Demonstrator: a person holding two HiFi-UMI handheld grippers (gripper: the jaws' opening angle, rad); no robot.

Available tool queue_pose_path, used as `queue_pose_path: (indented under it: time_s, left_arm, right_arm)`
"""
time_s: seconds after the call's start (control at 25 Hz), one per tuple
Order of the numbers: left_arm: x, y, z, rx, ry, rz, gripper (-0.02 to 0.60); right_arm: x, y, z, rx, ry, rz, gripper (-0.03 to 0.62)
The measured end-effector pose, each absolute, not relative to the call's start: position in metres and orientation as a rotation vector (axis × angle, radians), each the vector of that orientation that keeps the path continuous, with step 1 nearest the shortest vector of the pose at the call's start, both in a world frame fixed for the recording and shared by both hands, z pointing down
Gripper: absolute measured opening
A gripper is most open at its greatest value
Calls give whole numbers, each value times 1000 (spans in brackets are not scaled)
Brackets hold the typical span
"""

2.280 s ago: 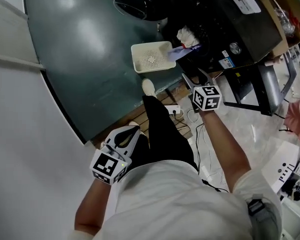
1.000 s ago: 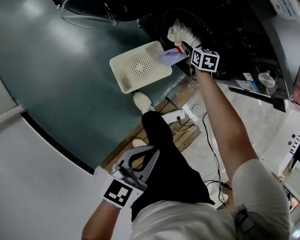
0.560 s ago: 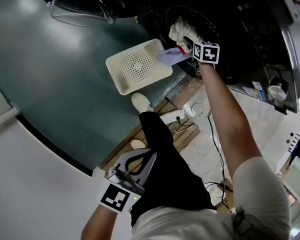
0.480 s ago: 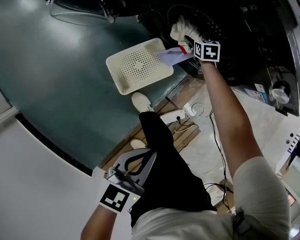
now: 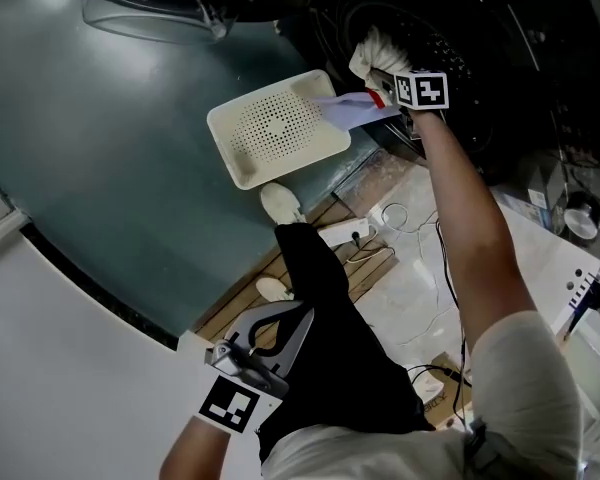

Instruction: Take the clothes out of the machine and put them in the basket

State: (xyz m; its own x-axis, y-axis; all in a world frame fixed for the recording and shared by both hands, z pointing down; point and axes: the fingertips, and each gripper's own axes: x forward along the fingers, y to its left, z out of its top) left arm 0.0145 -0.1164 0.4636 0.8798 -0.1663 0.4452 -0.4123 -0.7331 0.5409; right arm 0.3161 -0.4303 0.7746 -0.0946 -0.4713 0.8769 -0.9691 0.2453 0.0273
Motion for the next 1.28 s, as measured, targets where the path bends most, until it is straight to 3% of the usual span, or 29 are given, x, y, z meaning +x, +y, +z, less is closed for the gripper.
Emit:
queue_pose_path:
  time_s: [0.48, 0.6, 0.76, 1.04, 1.28]
  left_arm:
    - [15, -125, 479, 2374, -447, 489, -2]
    - [14, -126, 480, 2364, -452, 488, -2]
    - [14, -124, 480, 2370, -445, 495, -2]
    - [10, -121, 476, 2373, -455, 490, -2]
    - [9, -116, 466, 2389, -473, 484, -2]
  right_arm:
    - [314, -433, 791, 1370, -1765, 869, 440]
    - [313, -434, 790, 1371, -1766, 860, 384]
    - [316, -432, 790, 1380, -1723, 798, 256]
    - [319, -428, 779, 1425, -1683, 756, 176]
    - [317, -423, 751, 1491, -1702, 719, 161]
